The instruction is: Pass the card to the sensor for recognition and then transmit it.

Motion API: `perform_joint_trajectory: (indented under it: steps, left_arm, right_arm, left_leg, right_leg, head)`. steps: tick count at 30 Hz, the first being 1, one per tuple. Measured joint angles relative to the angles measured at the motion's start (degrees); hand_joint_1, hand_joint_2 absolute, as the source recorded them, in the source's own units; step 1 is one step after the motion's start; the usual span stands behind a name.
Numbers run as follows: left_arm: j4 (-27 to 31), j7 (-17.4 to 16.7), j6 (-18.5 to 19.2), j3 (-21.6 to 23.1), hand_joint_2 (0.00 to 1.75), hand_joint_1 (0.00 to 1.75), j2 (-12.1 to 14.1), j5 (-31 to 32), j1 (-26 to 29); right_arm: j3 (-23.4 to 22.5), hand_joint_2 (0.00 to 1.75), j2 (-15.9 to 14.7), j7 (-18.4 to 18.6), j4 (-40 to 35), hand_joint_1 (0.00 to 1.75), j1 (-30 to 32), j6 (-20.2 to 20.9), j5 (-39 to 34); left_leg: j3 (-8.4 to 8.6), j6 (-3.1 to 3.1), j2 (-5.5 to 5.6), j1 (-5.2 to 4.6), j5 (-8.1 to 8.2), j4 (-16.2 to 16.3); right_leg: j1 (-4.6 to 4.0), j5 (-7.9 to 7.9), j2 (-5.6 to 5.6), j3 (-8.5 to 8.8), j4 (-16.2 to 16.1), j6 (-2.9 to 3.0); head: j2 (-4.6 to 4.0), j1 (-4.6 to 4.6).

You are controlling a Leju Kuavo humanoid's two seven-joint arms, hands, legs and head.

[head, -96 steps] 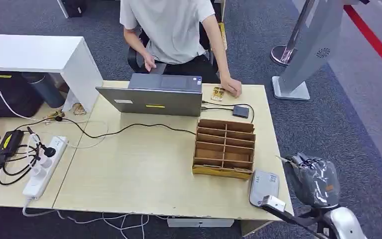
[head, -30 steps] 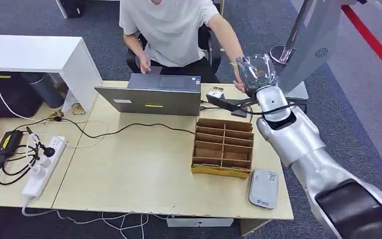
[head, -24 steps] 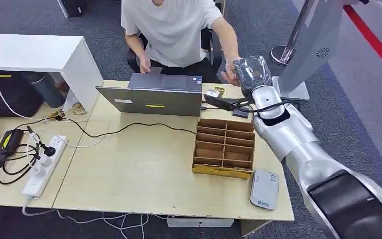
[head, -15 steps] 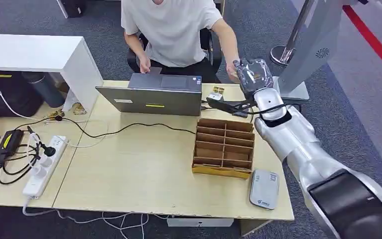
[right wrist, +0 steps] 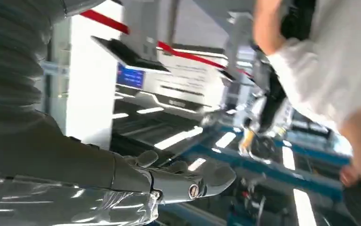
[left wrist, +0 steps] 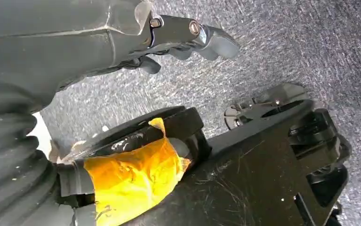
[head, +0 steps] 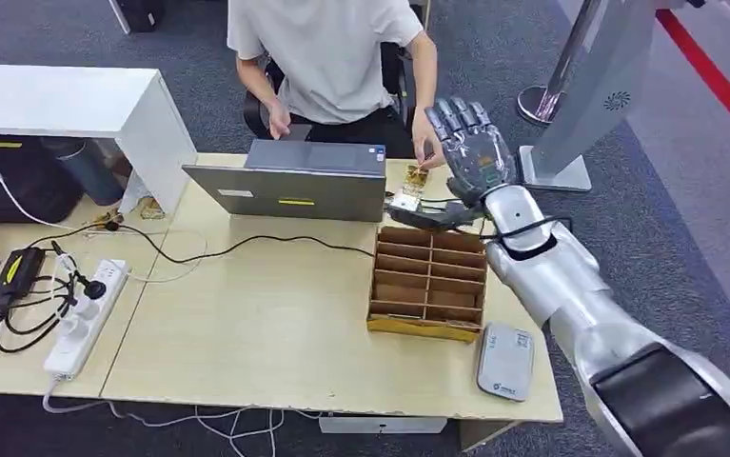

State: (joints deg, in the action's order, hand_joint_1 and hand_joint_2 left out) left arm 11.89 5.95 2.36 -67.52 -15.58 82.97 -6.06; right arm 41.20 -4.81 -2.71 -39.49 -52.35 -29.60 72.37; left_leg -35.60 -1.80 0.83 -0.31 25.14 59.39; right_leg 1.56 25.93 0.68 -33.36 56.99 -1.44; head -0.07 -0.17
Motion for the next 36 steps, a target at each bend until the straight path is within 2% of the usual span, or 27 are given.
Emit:
perform_joint_trajectory:
  steps: [4,9,13,18,23,25,29,30,31,33,36]
  left_arm:
    - [0.0,0.1,-0.8,-1.1,1.75,0.0,0.0,-2.7,0.4]
    - [0.0,0.1,-1.4,-2.7,1.75,0.0,0.0,-4.9,0.5]
    - [0.0,0.1,-1.7,-3.6,1.75,0.0,0.0,-5.5,0.6]
    - [0.0,0.6,-2.3,-4.5,1.75,0.0,-0.1,-6.9,0.6]
    - [0.0,0.7,-2.4,-5.3,1.75,0.0,-0.2,-7.2,0.6]
    - [0.0,0.5,-2.4,-5.3,1.75,0.0,-0.2,-7.2,0.6]
    - [0.0,0.7,-1.5,-5.3,1.75,0.0,-0.3,-7.3,0.2]
    - [0.0,0.8,-0.3,-5.5,1.75,0.0,-0.2,-8.6,-0.8]
    - [0.0,-1.0,1.1,-5.9,1.75,0.0,0.2,-10.0,-2.4]
    - [0.0,-4.1,3.2,-6.2,1.75,0.0,0.9,-12.2,-6.9]
    - [0.0,-3.8,3.5,-6.1,1.75,0.0,1.8,-15.8,-10.4]
  right_arm:
    - [-0.6,1.75,-6.5,0.0,-18.8,0.0,12.2,-1.1,-0.5]
    - [-3.2,1.75,-13.6,-1.2,-37.4,0.0,26.6,-4.0,-0.8]
    - [-4.5,1.75,-17.0,-1.7,-47.6,0.0,34.8,-5.1,0.3]
    - [-6.3,1.75,-19.5,-2.4,-55.0,0.0,42.2,-7.3,2.9]
    - [-7.5,1.75,-21.0,-2.3,-57.4,0.0,49.3,-7.3,3.6]
    - [-7.2,1.75,-21.4,-4.4,-57.2,0.0,50.3,-2.9,0.5]
    - [-6.5,1.75,-22.0,-7.3,-55.5,0.0,49.6,2.9,-3.6]
    - [-5.3,1.75,-21.3,-8.9,-53.6,0.0,47.8,4.8,-4.7]
    - [-3.7,1.75,-19.3,-10.6,-50.5,0.0,44.7,6.5,-5.7]
    - [-0.6,1.75,-16.0,-11.7,-45.2,0.0,38.8,8.1,-7.6]
    - [3.7,1.75,-11.8,-12.3,-39.2,0.0,33.2,8.4,-10.3]
  left_leg:
    - [-0.01,-0.07,0.16,-0.01,0.13,0.0]
    - [-0.05,-0.1,0.14,-0.03,0.28,0.0]
    - [-0.02,0.02,-0.01,-0.03,0.43,0.0]
    - [0.04,0.02,0.04,0.0,0.43,0.0]
    - [0.04,0.05,-0.03,0.0,0.5,0.0]
    - [0.05,0.05,-0.08,-0.01,0.5,0.0]
    - [0.03,0.05,-0.09,-0.01,0.48,0.0]
    - [0.02,0.09,-0.11,0.0,0.4,0.0]
    - [-0.01,0.13,-0.23,0.04,0.29,0.0]
    - [-0.2,0.23,-0.32,0.18,0.03,0.0]
    - [-0.07,0.33,-0.2,0.24,-0.06,0.0]
  right_leg:
    - [0.0,0.19,0.19,0.09,0.0,-0.04]
    - [0.01,0.28,0.17,0.09,-0.1,-0.08]
    - [0.01,0.32,0.01,0.04,-0.1,-0.03]
    - [-0.02,0.43,0.08,0.09,-0.1,0.02]
    - [-0.02,0.44,0.0,0.09,-0.1,0.04]
    - [-0.01,0.44,-0.04,0.08,-0.1,0.04]
    - [-0.02,0.41,-0.05,0.12,0.0,0.05]
    - [-0.02,0.34,-0.07,0.09,0.0,0.06]
    - [-0.05,0.14,-0.22,-0.1,0.0,0.15]
    - [-0.18,-0.01,-0.33,-0.24,0.0,0.22]
    - [-0.24,-0.08,-0.22,-0.13,0.1,0.34]
  head:
    - [0.0,0.0]
    - [0.0,0.02]
    - [0.0,-0.04]
    - [0.0,0.0]
    - [0.0,0.0]
    - [0.0,-0.02]
    - [0.0,0.02]
    - [0.0,0.0]
    - [0.0,0.02]
    - [0.0,0.02]
    - [0.0,-0.04]
